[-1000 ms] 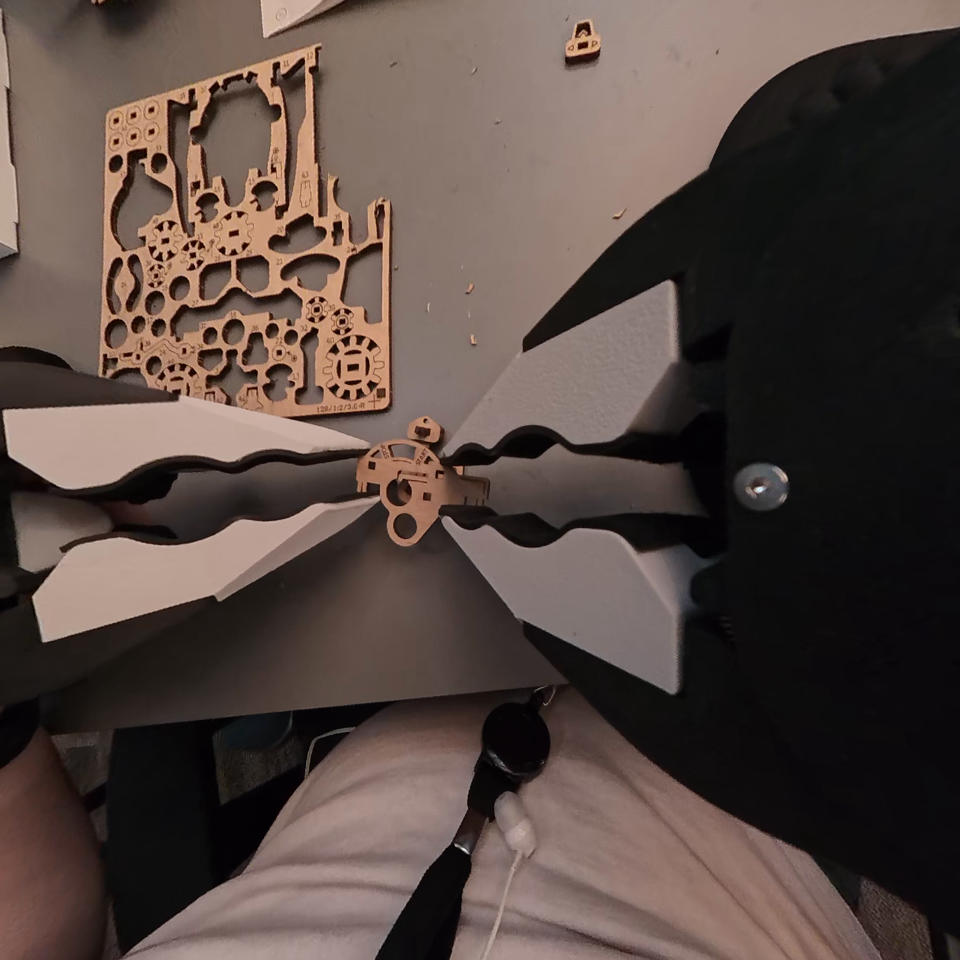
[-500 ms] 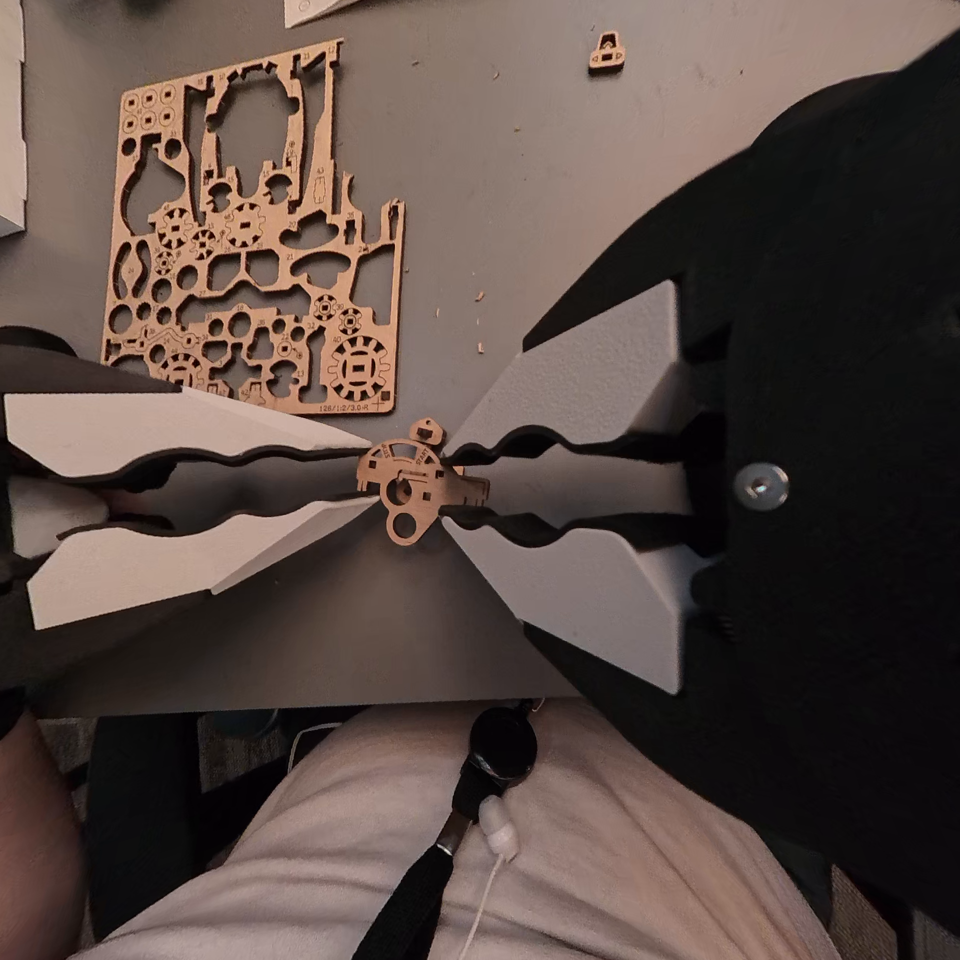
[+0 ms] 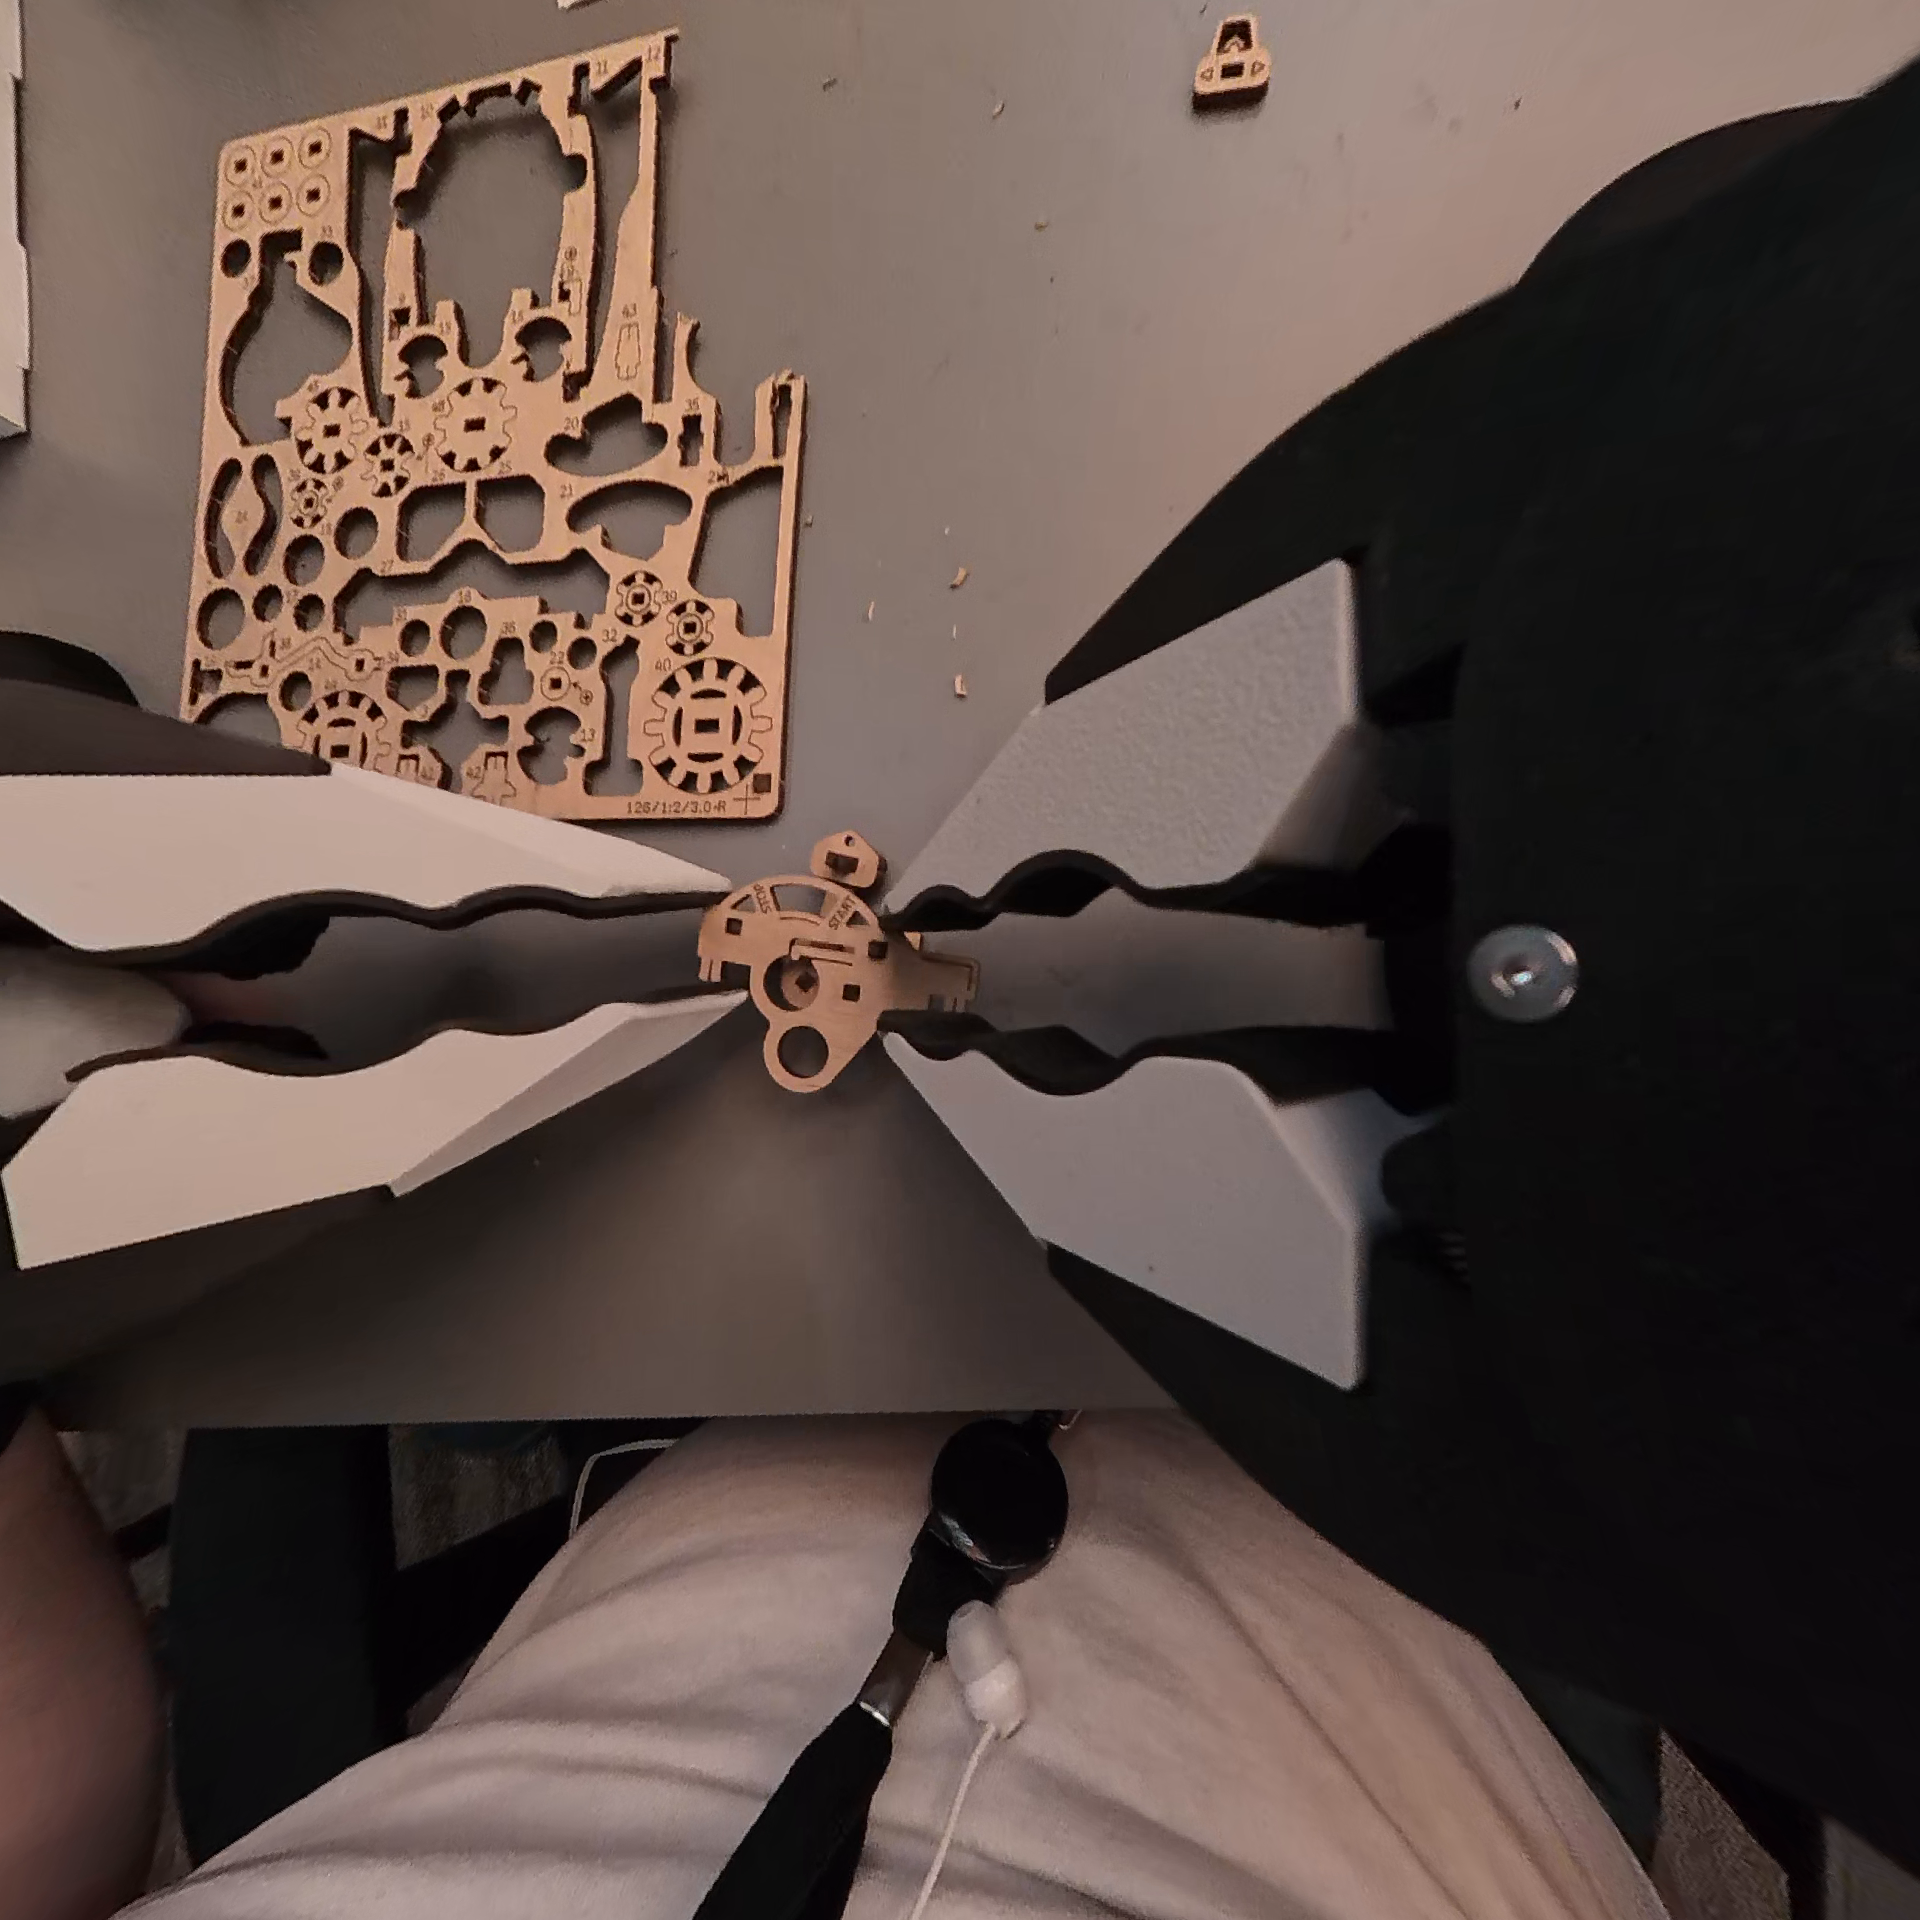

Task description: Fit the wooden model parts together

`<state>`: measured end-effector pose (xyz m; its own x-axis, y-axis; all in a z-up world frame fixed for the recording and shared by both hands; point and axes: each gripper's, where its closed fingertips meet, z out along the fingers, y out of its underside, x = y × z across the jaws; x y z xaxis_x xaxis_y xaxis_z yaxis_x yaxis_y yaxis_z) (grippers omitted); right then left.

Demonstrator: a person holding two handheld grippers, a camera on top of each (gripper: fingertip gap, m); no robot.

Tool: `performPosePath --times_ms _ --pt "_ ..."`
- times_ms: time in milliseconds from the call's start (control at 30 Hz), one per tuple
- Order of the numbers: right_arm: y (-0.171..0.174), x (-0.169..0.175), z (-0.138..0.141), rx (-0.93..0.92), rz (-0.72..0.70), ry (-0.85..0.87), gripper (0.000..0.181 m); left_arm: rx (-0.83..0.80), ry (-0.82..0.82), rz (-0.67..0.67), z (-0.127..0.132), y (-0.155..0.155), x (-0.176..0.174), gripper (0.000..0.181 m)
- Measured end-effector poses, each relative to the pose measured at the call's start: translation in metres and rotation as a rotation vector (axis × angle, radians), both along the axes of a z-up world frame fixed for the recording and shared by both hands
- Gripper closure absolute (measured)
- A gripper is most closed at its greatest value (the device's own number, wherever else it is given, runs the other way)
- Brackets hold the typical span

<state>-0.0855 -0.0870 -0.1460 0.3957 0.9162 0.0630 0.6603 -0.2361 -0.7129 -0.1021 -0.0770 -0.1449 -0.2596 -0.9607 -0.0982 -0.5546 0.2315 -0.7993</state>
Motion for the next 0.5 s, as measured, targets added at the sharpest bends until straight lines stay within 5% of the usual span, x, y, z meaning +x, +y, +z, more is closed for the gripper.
performPosePath --times_ms 500 --pt "0.0009 0.0001 -0.0013 -0.024 -0.012 0.027 0.168 -0.015 0.007 0.006 -0.0003 0.0008 0.0 0.167"
